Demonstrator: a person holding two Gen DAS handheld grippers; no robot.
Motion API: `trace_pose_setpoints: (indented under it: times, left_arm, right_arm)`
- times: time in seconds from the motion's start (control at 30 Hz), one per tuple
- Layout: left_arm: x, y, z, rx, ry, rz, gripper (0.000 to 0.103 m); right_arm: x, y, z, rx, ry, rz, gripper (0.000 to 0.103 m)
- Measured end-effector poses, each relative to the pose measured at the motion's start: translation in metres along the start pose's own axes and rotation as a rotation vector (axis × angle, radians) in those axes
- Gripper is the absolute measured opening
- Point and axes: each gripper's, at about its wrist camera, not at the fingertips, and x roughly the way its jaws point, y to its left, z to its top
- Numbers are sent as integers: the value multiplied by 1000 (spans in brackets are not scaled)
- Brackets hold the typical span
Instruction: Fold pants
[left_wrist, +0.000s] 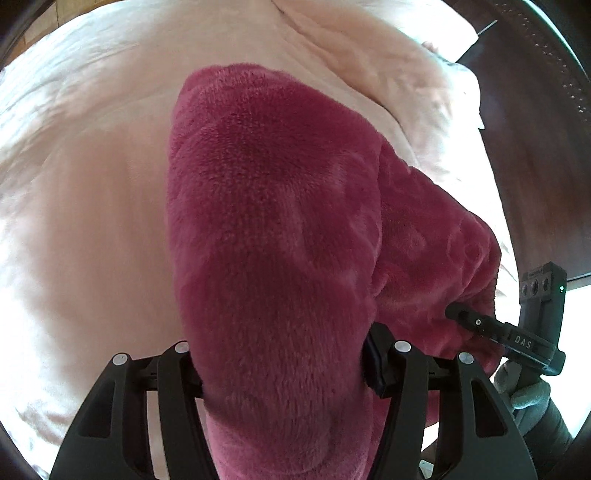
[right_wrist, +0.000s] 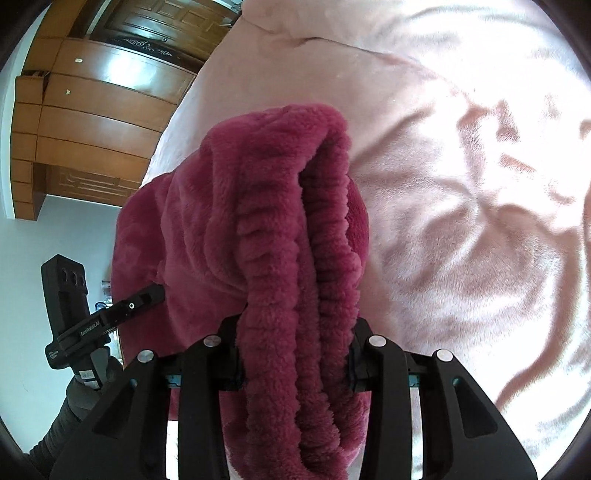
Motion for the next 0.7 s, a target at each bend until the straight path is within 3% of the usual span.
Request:
trace_pose_setpoints:
  times: [0.1, 0.13, 0.27, 0.37, 0.43, 0.5, 0.7]
  left_arm:
    - [7, -8, 5, 0, 11, 12, 60]
    - [11, -16, 23, 3, 14, 18, 62]
    - [24, -27, 36, 16, 23, 60, 68]
    - [22, -30, 35, 39, 34, 109, 73]
    - [20, -35, 35, 65, 36, 157, 73]
    - [14, -42, 33, 96, 32, 208, 73]
    - [-8, -59, 29, 145, -51, 326, 79]
  right_arm:
    - [3, -7, -2, 2, 11, -1, 40]
    - [4, -6, -2, 0, 15, -5, 41]
    - [1, 1, 16, 6, 15, -24, 50]
    - [3, 28, 3, -16, -1, -61, 56]
    - [-4, 36, -1, -38, -33, -89, 59]
    - [-17, 45, -7, -32, -94, -111, 73]
    - [-55, 57, -15, -34, -221, -196, 74]
